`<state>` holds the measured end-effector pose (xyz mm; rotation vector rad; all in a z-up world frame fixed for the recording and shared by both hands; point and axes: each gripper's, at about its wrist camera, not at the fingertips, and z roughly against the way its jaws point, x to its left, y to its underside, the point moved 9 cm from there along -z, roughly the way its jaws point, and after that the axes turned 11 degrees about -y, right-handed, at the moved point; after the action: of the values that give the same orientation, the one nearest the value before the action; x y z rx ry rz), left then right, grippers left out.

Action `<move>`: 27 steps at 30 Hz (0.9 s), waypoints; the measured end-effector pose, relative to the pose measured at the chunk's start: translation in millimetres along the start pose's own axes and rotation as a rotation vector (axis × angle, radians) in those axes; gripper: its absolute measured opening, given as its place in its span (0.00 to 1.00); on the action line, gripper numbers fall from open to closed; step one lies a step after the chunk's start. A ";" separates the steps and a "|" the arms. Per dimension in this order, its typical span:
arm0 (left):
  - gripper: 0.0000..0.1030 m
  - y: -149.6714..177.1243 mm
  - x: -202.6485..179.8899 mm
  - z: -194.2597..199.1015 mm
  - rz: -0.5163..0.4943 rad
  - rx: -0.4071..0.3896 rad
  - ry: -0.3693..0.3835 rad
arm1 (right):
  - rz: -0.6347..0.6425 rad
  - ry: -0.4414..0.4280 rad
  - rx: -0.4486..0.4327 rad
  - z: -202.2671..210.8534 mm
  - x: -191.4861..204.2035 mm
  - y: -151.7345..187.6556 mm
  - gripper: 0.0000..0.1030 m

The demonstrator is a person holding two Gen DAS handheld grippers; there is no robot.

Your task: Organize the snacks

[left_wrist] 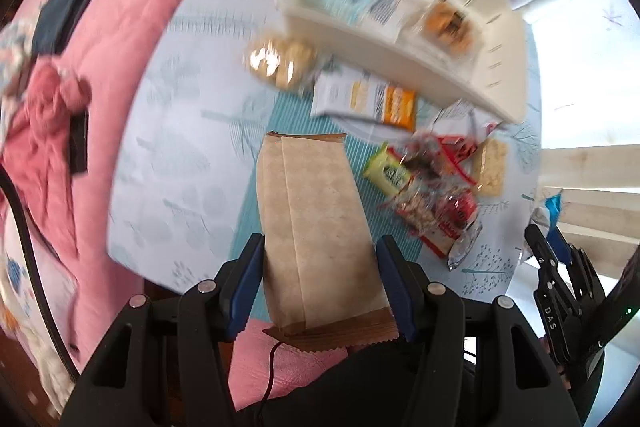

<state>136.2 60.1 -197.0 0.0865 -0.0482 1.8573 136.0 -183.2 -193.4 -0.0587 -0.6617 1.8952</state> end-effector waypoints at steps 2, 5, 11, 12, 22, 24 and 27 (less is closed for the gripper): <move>0.54 -9.3 2.9 14.3 -0.032 -0.027 0.001 | -0.001 0.000 -0.014 1.8 8.6 -9.9 0.32; 0.54 -28.1 5.6 33.2 -0.082 -0.070 -0.003 | -0.006 0.000 -0.030 1.2 20.4 -24.7 0.32; 0.54 -63.1 7.2 54.9 -0.161 -0.119 -0.011 | -0.033 0.000 -0.044 -4.0 39.7 -50.8 0.32; 0.54 -69.1 6.7 57.0 -0.173 -0.127 -0.013 | -0.036 0.002 -0.043 -5.2 41.0 -54.3 0.32; 0.54 -131.5 -0.8 55.6 -0.264 -0.169 -0.033 | -0.065 0.017 -0.062 -25.6 55.3 -90.2 0.32; 0.54 -143.8 -4.1 53.1 -0.276 -0.171 -0.030 | -0.081 0.017 -0.068 -30.6 55.5 -97.1 0.32; 0.54 -161.7 -10.1 48.1 -0.293 -0.176 -0.026 | -0.103 0.013 -0.071 -37.9 55.8 -105.2 0.32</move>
<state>295.8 92.7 -151.7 -0.0055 -0.2062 1.5526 213.7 -90.6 -161.6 -0.0808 -0.7094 1.7712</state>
